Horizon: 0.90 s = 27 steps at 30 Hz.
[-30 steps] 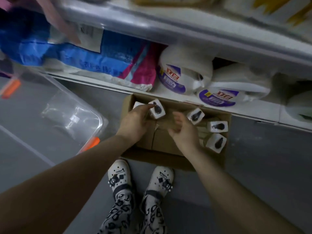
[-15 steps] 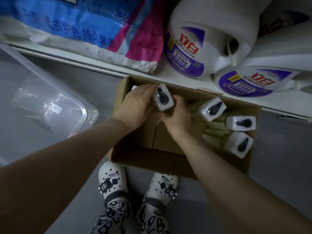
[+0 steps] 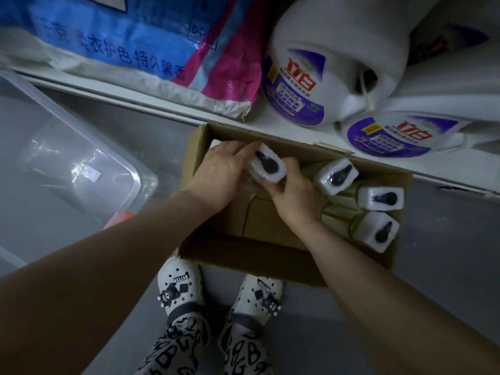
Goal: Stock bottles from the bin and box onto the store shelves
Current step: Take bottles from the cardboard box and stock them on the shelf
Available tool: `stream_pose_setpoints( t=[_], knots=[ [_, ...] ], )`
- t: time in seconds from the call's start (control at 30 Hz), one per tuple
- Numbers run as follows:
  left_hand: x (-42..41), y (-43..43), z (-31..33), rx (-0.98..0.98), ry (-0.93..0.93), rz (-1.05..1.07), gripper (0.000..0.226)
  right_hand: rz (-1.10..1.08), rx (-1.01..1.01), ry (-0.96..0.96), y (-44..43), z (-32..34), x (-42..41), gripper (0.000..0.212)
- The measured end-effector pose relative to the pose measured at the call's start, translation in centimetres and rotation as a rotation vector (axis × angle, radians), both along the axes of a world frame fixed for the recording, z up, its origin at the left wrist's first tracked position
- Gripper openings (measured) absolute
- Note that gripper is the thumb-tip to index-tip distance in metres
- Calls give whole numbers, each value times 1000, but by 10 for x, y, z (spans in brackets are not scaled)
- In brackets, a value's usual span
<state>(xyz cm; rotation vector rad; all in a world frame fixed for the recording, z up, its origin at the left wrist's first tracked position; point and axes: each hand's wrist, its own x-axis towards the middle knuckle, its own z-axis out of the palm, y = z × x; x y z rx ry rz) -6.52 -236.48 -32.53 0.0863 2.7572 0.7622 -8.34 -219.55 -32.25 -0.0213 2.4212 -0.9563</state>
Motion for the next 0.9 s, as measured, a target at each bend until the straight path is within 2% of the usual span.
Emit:
stream_pose_setpoints(
  t=[0.23, 0.33, 0.43, 0.6, 0.73, 0.9],
  knots=[
    [17, 6, 65, 309, -209, 140, 57, -74, -184, -291, 30, 63, 8, 36],
    [27, 5, 105, 505, -298, 195, 53, -71, -255, -336, 34, 104, 8, 42],
    [34, 1, 148, 614, -386, 189, 54, -80, -312, -371, 36, 147, 12, 44],
    [39, -6, 224, 545, -346, 169, 77, -138, -387, -393, 34, 227, 16, 42],
    [36, -5, 301, 512, -284, 200, 64, -170, -447, -381, 28, 298, 14, 36],
    [36, -5, 382, 632, -260, 301, 57, -180, -496, -297, 18, 386, 14, 34]
  ],
)
